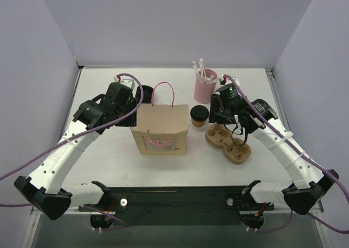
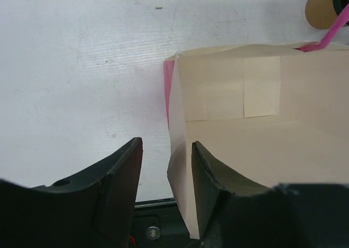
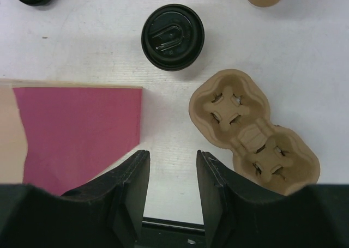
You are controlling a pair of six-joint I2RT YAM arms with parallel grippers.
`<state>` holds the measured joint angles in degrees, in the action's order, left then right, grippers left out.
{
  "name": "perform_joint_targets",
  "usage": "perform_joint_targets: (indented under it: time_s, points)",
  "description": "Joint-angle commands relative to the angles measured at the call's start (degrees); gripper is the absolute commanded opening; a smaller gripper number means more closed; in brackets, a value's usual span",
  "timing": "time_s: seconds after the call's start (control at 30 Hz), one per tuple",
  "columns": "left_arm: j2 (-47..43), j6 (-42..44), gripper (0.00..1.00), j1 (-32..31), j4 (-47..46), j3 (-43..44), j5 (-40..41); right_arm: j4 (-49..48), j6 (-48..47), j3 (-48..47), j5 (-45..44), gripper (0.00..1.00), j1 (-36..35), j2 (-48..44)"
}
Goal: Pack the takeout coffee
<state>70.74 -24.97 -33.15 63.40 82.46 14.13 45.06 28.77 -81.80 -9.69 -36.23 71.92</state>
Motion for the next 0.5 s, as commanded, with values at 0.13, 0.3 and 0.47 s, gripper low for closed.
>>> perform_joint_targets:
  time_s: [0.13,0.3,0.47]
  points:
    - [0.4,2.9,0.52,1.1,-3.1,2.3,1.8,1.5,6.9,5.3,-4.4,0.40,3.7,2.1]
    - [-2.0,4.7,0.58,1.3,-4.9,1.4,0.0,-0.1,10.5,11.0,-4.2,0.45,8.0,3.6]
    - [-4.0,4.6,0.63,1.3,-5.3,1.0,-1.7,-5.1,16.9,21.0,-3.2,0.54,12.9,2.6]
